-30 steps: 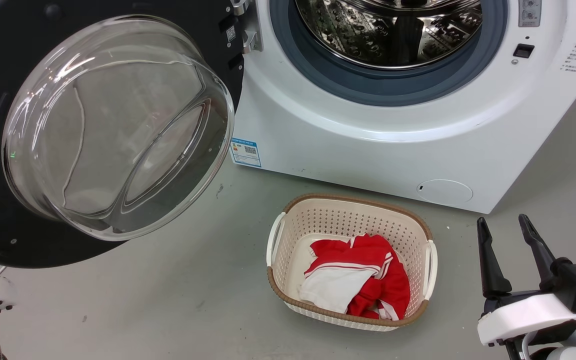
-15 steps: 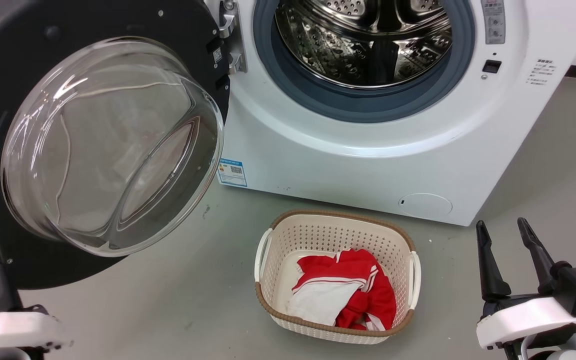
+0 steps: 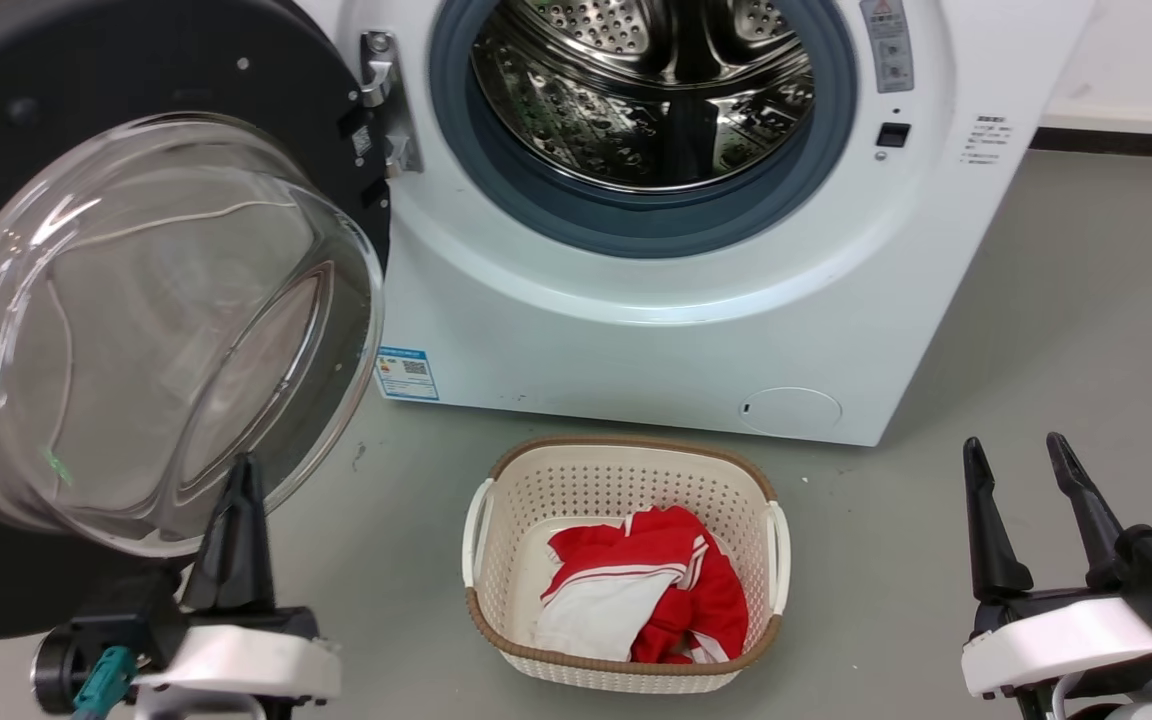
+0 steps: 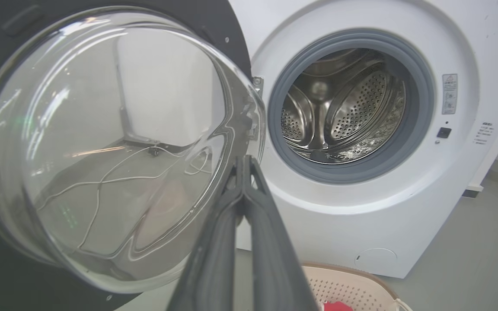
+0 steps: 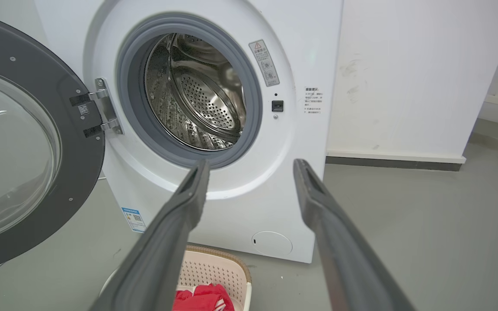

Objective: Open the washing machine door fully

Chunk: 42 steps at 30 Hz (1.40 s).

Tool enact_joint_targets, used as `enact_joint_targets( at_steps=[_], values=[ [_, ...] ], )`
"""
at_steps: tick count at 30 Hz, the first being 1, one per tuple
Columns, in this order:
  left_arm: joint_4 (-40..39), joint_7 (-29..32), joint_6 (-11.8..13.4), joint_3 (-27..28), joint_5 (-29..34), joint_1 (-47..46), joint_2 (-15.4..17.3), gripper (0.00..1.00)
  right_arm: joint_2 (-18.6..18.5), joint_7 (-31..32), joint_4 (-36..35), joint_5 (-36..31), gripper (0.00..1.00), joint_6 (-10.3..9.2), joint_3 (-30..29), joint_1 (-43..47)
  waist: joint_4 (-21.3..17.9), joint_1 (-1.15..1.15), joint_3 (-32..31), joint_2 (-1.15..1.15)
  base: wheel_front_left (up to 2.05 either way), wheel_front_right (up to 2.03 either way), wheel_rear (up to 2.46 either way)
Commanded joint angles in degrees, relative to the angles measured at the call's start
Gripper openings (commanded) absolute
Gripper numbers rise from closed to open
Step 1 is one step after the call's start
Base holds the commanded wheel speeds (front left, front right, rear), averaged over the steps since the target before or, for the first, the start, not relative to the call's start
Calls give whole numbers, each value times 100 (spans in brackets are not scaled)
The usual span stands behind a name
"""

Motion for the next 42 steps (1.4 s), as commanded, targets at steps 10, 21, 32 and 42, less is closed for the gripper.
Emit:
enact_joint_targets(
  at_steps=[10, 21, 32, 42],
  values=[
    [219, -70, -38, -577, 488, -627, -146, 100, 3, 46, -110, -91, 100, -4, -95, 87, -540, 0, -20, 0, 0, 0, 0],
    [238, -108, 86, -621, 739, -610, -271, 100, 3, 66, -78, -70, 100, -4, -132, 128, -656, 0, -4, 0, 0, 0, 0],
    [52, -111, 69, -508, 939, -506, -414, 100, 3, 57, -38, -32, 100, -4, -95, 73, -631, 0, 16, 0, 0, 0, 0],
    [183, -112, 4, -437, 1056, -409, -496, 100, 3, 86, -40, -58, 100, -4, -56, 105, -602, 0, 8, 0, 0, 0, 0]
  ],
)
